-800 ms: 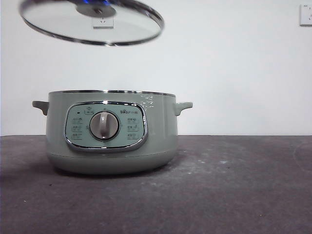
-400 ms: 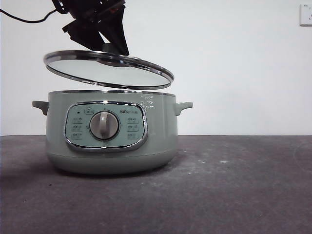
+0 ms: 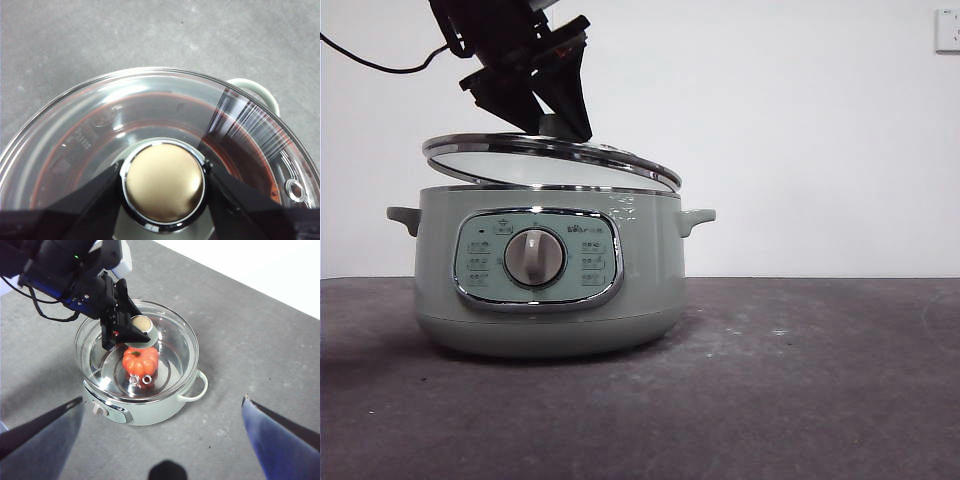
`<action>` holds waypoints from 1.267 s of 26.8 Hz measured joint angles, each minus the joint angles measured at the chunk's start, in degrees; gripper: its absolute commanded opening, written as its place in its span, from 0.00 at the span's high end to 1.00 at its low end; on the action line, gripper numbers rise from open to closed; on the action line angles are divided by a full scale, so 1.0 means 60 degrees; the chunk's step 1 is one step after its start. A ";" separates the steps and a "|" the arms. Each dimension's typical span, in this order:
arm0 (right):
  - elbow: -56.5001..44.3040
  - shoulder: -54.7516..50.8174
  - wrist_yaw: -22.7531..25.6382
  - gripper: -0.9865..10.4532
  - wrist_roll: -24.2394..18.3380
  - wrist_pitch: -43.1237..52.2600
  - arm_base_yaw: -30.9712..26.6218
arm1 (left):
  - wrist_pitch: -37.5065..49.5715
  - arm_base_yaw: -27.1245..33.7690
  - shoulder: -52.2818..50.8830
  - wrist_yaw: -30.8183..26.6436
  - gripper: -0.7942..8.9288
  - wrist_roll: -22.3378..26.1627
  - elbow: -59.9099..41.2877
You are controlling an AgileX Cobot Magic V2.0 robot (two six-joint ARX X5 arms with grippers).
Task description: Pick up the pumpkin,open the lid,put the pumpkin in the pot,close the lid
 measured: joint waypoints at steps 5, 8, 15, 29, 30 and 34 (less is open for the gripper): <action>0.0000 0.0000 0.0000 0.39 0.0000 0.0000 0.0000 | 0.0004 0.0004 0.0004 -0.0124 0.93 0.0062 0.0000; 0.0000 0.0000 0.0000 0.39 0.0000 0.0000 0.0000 | 0.0004 0.0011 0.0004 -0.0164 0.93 0.0153 0.0000; 0.0000 0.0000 0.0000 0.39 0.0000 0.0000 0.0000 | 0.0004 0.0011 0.0007 -0.0164 0.93 0.0171 0.0000; 0.0000 0.0000 -0.0066 0.39 0.0000 -0.0004 0.0000 | -0.0346 0.0036 0.0310 -0.0102 0.56 0.0160 0.0040; 0.0000 0.0000 -0.0066 0.39 0.0000 -0.0011 0.0000 | -0.0346 0.0036 0.0310 -0.0106 0.40 0.0160 0.0040; 0.0000 0.0000 -0.0069 0.39 0.0000 -0.0703 0.0000 | -0.0357 0.0036 0.0302 -0.0106 0.32 0.0171 0.0062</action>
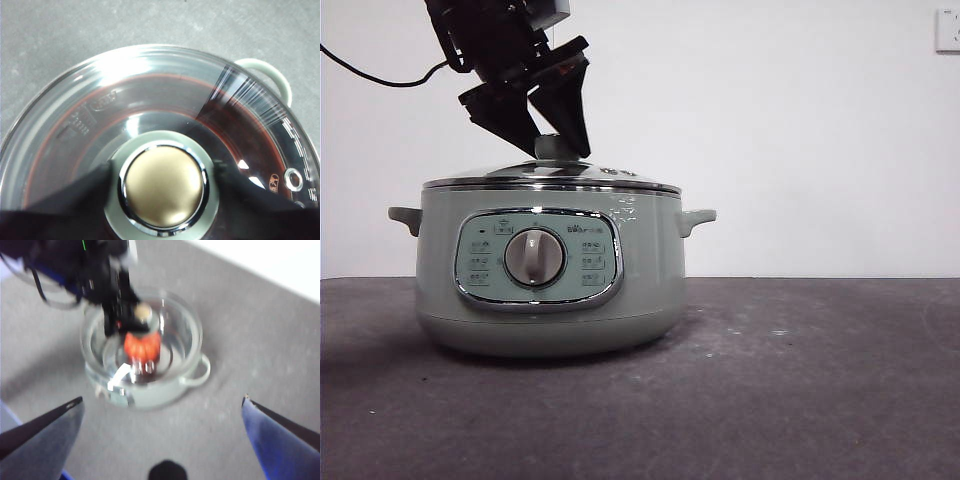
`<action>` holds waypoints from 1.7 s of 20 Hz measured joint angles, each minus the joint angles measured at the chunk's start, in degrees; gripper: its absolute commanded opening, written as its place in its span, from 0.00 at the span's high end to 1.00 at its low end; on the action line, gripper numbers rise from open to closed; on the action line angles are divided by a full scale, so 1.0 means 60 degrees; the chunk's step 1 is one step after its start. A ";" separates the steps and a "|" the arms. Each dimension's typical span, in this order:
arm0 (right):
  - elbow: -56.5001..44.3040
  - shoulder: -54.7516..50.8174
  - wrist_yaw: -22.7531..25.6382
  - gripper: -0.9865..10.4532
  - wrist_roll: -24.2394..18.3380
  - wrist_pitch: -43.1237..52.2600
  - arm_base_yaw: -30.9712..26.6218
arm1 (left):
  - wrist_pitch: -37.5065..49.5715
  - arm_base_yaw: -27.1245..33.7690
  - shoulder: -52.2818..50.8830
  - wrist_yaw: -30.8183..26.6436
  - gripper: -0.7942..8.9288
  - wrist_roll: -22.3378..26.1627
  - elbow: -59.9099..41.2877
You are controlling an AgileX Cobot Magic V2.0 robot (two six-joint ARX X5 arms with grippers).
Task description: Pick up the pumpkin,open the lid,put the pumpkin in the pot,close the lid
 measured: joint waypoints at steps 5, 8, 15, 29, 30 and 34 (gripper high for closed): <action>0.0000 0.0000 -0.1104 0.39 0.0025 -0.0721 0.0000 | -0.0641 0.0000 -0.0557 0.0000 0.32 0.0029 0.0004; 0.0000 0.0000 -0.1508 0.39 0.0033 -0.1239 0.0000 | -0.1701 0.0000 -0.1275 0.0029 0.32 -0.0044 0.0022; 0.0000 0.0000 -0.2492 0.67 0.0058 -0.1581 0.0000 | -0.4313 0.0000 -0.3475 0.0688 0.74 -0.0291 0.0040; 0.0000 0.0000 -0.2481 0.91 0.0178 -0.1585 0.0000 | -0.4874 0.0000 -0.4994 0.1279 0.92 -0.0328 0.0044; 0.0000 0.0000 -0.2481 0.91 0.0178 -0.1585 0.0000 | -0.4874 0.0000 -0.4994 0.1279 0.92 -0.0328 0.0047; 0.0000 0.0000 -0.2477 0.91 0.0182 -0.1585 0.0000 | -0.4823 0.0000 -0.4994 0.1279 0.92 -0.0328 0.0044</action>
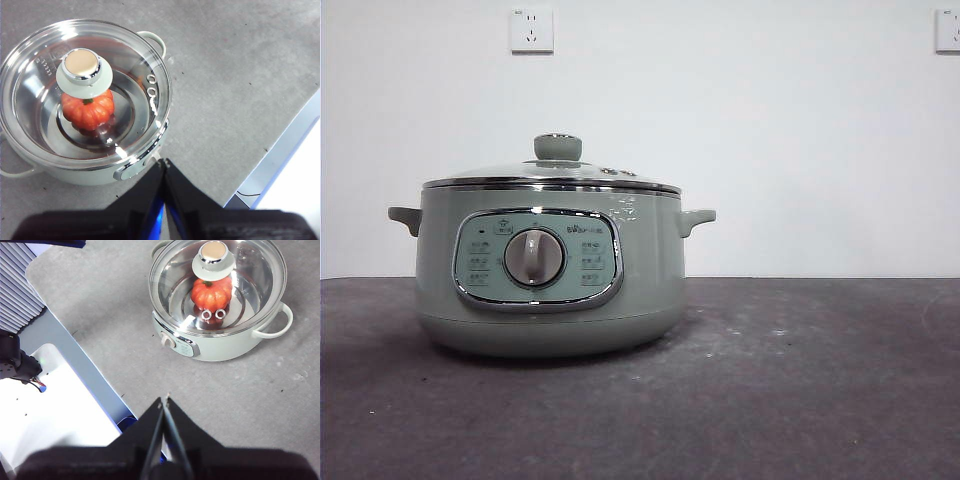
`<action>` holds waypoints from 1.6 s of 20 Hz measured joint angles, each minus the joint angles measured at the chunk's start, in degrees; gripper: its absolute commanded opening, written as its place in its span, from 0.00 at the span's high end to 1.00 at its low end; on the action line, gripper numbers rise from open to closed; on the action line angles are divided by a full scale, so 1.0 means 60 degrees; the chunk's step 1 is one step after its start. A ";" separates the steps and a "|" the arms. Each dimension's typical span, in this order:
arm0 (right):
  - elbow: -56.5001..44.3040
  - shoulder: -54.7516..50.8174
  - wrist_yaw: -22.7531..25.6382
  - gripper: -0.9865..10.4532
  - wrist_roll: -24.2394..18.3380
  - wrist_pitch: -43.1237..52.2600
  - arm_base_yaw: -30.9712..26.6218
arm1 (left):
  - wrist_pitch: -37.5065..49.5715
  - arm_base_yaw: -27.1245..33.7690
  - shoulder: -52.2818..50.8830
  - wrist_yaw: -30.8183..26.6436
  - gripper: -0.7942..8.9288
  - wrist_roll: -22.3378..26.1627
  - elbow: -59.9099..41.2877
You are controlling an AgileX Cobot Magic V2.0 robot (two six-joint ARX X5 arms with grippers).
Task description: Pick up the pumpkin,open the lid,put the pumpkin in the pot,close the lid
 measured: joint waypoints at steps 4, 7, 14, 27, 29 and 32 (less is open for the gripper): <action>0.0000 0.0000 0.0000 0.91 0.0000 0.0000 0.0000 | 0.0025 0.0000 0.0000 -0.0025 0.92 0.0007 0.0000; 0.0000 0.0000 -0.0004 0.91 0.0000 0.0000 0.0000 | 0.0226 0.0270 -0.0062 -0.0135 0.92 0.0004 0.0000; 0.0000 -0.0011 -0.0004 0.91 0.0022 0.0000 0.0000 | 0.3650 0.2626 -0.2830 0.0117 0.92 0.0375 -0.1687; 0.0000 -0.0055 0.0000 0.91 0.0022 0.0000 0.0000 | 1.0684 0.4189 -0.9311 -0.0943 0.92 -0.0047 -1.2211; 0.0000 -0.0055 0.0000 0.91 0.0022 0.0000 0.0000 | 1.0681 0.4189 -1.0021 -0.1268 0.92 -0.0164 -1.3151; 0.0000 -0.0058 -0.0004 0.91 0.0022 0.0000 0.0000 | 1.0681 0.4189 -1.0848 -0.1497 0.92 -0.0295 -1.4087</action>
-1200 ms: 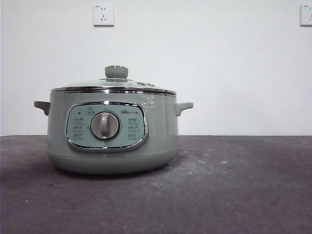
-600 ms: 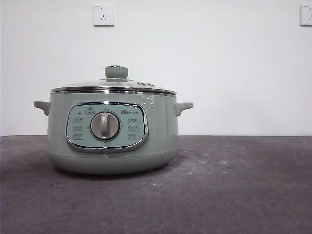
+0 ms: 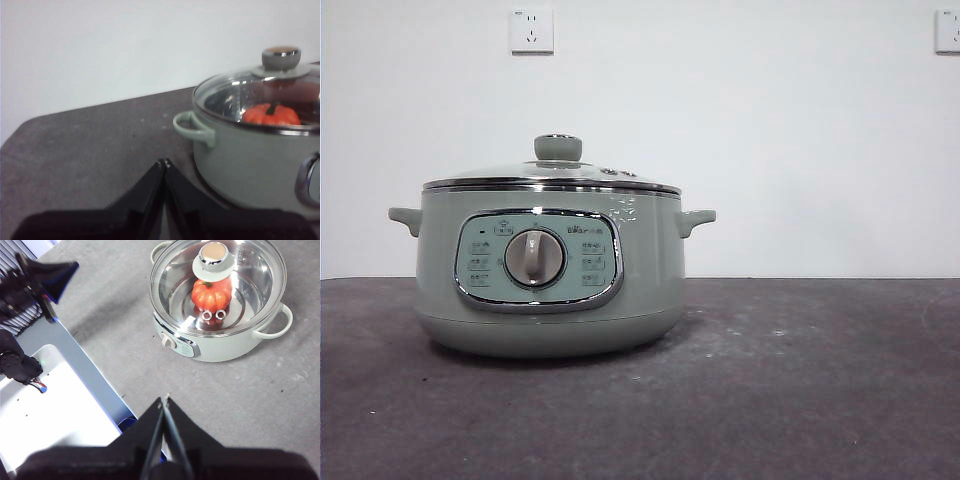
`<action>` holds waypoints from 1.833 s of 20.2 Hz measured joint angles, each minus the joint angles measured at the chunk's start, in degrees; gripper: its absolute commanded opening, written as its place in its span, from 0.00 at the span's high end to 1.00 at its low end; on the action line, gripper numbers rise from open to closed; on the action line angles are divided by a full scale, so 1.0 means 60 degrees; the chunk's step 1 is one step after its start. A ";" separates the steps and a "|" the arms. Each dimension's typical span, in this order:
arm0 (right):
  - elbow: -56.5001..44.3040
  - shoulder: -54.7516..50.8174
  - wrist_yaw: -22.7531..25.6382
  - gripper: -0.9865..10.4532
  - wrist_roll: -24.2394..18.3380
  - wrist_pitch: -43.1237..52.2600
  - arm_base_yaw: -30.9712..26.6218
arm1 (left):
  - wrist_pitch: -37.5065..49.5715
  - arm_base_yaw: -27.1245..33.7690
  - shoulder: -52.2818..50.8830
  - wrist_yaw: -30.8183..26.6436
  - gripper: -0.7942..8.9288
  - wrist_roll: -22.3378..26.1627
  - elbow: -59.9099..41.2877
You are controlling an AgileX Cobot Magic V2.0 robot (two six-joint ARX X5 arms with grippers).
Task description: Pick up the pumpkin,open the lid,put the pumpkin in the pot,close the lid
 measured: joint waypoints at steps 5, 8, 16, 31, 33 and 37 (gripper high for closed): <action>0.0000 -0.0004 0.0004 0.91 0.0000 0.0000 0.0000 | -0.0004 0.0000 -0.0576 -0.0011 0.92 -0.0171 -0.0805; 0.0000 -0.0004 0.0000 0.91 0.0000 0.0000 0.0000 | -0.0408 0.0000 -0.0699 -0.0018 0.92 -0.0182 -0.0918; 0.0000 -0.0007 0.0004 0.91 0.0000 0.0000 0.0000 | -0.0900 0.0004 -0.0714 -0.0066 0.92 -0.0186 -0.0918; 0.0000 -0.0007 0.0011 0.91 0.0000 0.0000 -0.0007 | -0.0900 0.0004 -0.0714 -0.0069 0.92 -0.0182 -0.0918; -0.0004 -0.0157 0.0007 0.91 -0.0229 0.0022 -0.0382 | -0.0896 0.0004 -0.0714 -0.0069 0.92 -0.0182 -0.0918; -0.0160 -0.1632 -0.0601 0.91 -0.0229 0.2124 -0.1934 | -0.0896 0.0004 -0.0714 -0.0069 0.92 -0.0186 -0.0918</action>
